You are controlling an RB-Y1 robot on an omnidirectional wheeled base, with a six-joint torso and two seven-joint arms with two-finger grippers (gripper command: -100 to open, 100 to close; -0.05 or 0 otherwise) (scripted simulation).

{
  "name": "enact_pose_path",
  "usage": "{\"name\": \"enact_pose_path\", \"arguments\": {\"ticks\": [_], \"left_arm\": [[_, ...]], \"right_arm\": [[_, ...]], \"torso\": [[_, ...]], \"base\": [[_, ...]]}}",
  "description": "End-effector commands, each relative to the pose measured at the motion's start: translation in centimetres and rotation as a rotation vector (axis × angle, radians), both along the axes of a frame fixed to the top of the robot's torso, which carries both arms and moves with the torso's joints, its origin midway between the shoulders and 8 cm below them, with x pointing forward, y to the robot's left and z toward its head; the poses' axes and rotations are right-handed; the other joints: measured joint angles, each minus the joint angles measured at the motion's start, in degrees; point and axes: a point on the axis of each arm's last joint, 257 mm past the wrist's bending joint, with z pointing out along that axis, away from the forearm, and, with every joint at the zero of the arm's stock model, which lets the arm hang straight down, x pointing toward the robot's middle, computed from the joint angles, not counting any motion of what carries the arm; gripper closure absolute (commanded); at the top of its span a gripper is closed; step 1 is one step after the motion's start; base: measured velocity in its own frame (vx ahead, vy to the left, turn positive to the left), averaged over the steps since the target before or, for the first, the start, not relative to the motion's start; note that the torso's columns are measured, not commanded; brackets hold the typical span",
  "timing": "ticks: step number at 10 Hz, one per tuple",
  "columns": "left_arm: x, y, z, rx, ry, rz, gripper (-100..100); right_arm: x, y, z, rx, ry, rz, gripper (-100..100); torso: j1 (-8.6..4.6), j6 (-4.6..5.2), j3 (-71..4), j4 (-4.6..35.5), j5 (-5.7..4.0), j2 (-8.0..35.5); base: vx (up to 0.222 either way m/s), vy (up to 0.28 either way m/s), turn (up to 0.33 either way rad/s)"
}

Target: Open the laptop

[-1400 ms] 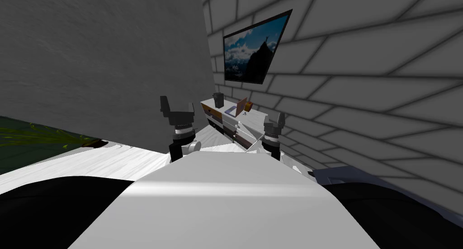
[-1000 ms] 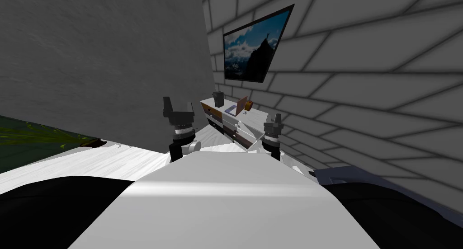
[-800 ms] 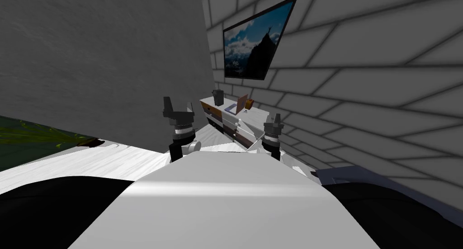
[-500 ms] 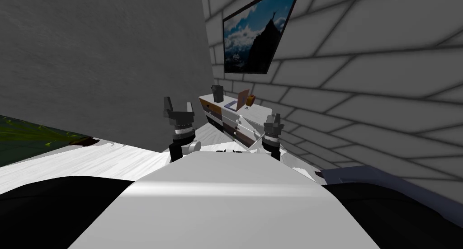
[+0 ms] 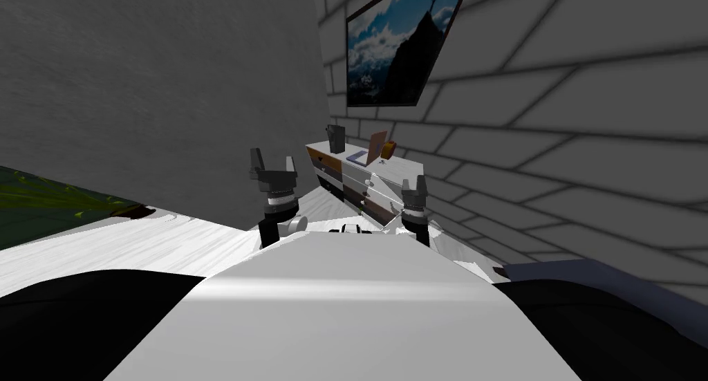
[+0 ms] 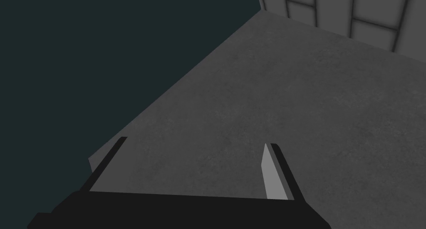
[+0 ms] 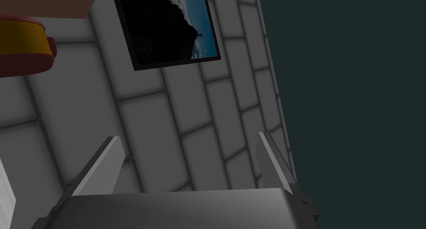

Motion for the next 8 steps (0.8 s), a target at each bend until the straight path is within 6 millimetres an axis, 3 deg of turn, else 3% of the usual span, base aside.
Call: {"name": "enact_pose_path", "arguments": {"ticks": [1, 3, 4, 8], "left_arm": [[0.0, 0.0, 0.0, 0.0, 0.0, 0.0, 0], [0.0, 0.0, 0.0, 0.0, 0.0, 0.0, 0], [0.0, 0.0, 0.0, 0.0, 0.0, 0.0, 0], [0.0, 0.0, 0.0, 0.0, 0.0, 0.0, 0]], "right_arm": [[0.9, -0.4, -1.8, -0.077, 0.054, -0.004, -100], [2.2, -1.8, -4.8, -0.173, 0.136, -0.037, -100], [2.2, -1.7, -4.8, -0.189, 0.139, -0.03, -100], [3.9, -5.7, -9.6, -0.376, 0.273, -0.107, -100]], "torso": [[0.17, -0.01, 0.0, 0.0, 0.04, 0.1], [-0.01, -0.01, 0.0, 0.0, -0.01, 0.1], [0.08, 0.0, 0.0, 0.0, 0.02, 0.0], [0.02, 0.03, 0.0, 0.0, 0.03, 0.0]], "base": [[-0.004, 0.127, 0.032], [0.007, 0.155, 0.107], [0.024, 0.137, 0.042], [0.028, 0.197, 0.109]]}}
